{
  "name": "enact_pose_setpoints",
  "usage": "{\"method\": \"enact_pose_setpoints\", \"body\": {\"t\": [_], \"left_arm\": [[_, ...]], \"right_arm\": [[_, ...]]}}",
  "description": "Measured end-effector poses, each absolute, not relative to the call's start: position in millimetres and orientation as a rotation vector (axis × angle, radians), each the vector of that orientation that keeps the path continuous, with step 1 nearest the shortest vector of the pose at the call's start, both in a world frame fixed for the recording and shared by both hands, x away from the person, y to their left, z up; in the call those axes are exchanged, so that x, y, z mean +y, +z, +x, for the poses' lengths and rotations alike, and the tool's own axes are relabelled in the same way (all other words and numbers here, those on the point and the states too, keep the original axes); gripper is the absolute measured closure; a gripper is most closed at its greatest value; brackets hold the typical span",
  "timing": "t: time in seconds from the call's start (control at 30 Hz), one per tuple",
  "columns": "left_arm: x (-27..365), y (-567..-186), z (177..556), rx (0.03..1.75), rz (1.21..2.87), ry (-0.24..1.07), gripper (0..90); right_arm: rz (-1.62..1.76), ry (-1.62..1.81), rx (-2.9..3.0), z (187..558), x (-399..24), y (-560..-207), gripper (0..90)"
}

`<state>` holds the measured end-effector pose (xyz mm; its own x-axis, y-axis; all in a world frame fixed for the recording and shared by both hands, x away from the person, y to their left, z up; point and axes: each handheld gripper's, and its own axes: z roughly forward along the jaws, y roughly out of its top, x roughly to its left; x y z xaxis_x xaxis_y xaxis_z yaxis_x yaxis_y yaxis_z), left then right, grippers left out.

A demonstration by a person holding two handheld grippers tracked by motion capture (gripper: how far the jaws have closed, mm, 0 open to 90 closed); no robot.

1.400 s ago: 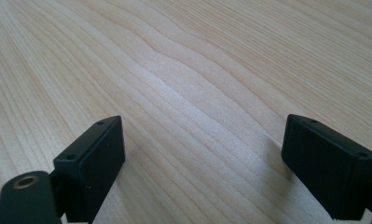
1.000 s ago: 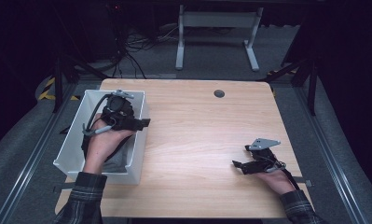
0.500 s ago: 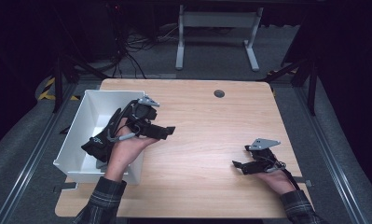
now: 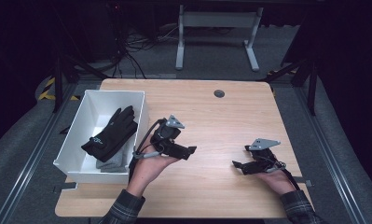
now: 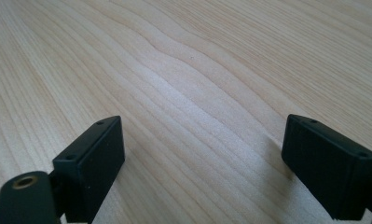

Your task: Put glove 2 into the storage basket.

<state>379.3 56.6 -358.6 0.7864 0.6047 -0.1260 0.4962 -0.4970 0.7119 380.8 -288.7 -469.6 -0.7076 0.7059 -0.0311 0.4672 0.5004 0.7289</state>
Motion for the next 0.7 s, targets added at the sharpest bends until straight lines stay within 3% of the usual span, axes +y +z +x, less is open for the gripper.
{"method": "enact_pose_setpoints", "body": {"t": [0.7], "left_arm": [[44,-430,369,0.740,2.249,0.205,13.9]], "right_arm": [[0.983,1.031,2.422,381,-289,-470,13.5]]}}
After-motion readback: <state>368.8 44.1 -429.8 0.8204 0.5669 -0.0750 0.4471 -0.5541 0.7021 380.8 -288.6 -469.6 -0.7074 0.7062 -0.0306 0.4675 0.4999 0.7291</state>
